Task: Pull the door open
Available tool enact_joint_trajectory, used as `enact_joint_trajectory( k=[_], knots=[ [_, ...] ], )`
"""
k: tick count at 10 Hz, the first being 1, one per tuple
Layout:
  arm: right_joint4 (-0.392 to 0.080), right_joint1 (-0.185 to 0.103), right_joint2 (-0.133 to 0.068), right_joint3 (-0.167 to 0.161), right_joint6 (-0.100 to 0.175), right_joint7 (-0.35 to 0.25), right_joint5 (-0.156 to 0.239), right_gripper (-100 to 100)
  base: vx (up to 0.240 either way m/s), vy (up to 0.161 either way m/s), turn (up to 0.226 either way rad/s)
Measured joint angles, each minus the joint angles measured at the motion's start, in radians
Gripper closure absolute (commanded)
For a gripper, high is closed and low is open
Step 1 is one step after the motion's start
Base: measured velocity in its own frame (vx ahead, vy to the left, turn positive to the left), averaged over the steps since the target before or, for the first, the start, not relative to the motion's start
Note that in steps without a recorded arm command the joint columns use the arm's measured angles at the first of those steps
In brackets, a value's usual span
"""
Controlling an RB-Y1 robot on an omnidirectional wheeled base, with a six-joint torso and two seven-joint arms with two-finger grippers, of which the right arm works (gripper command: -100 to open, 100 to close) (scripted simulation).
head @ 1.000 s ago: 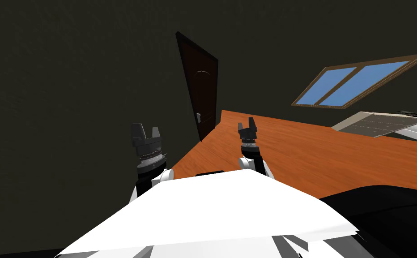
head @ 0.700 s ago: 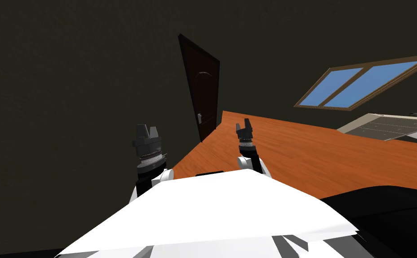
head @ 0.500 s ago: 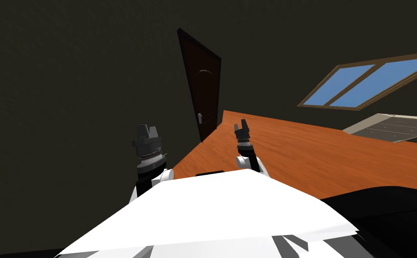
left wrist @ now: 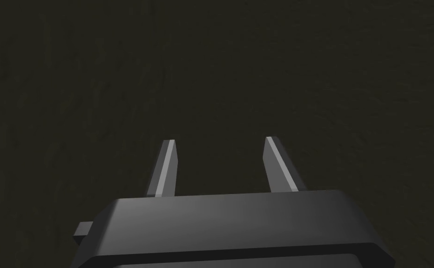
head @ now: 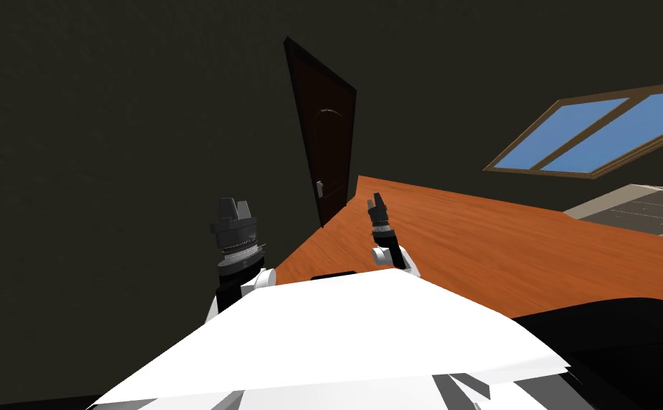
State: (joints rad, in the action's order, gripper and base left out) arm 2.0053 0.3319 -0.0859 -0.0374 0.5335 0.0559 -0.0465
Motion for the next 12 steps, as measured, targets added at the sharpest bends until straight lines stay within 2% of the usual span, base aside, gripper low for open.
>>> enact_joint_trajectory(
  k=[8,10,12],
  knots=[
    [-0.195,-0.105,-0.047,-0.035,0.031,0.116,-0.027,-100,0.092,-0.006,0.059],
    [-0.246,-0.141,-0.061,-0.044,0.032,0.148,-0.034,-100,0.098,-0.012,0.065],
    [-0.31,-0.17,-0.073,-0.054,0.048,0.181,-0.042,-100,0.107,-0.007,0.059]
  ],
)
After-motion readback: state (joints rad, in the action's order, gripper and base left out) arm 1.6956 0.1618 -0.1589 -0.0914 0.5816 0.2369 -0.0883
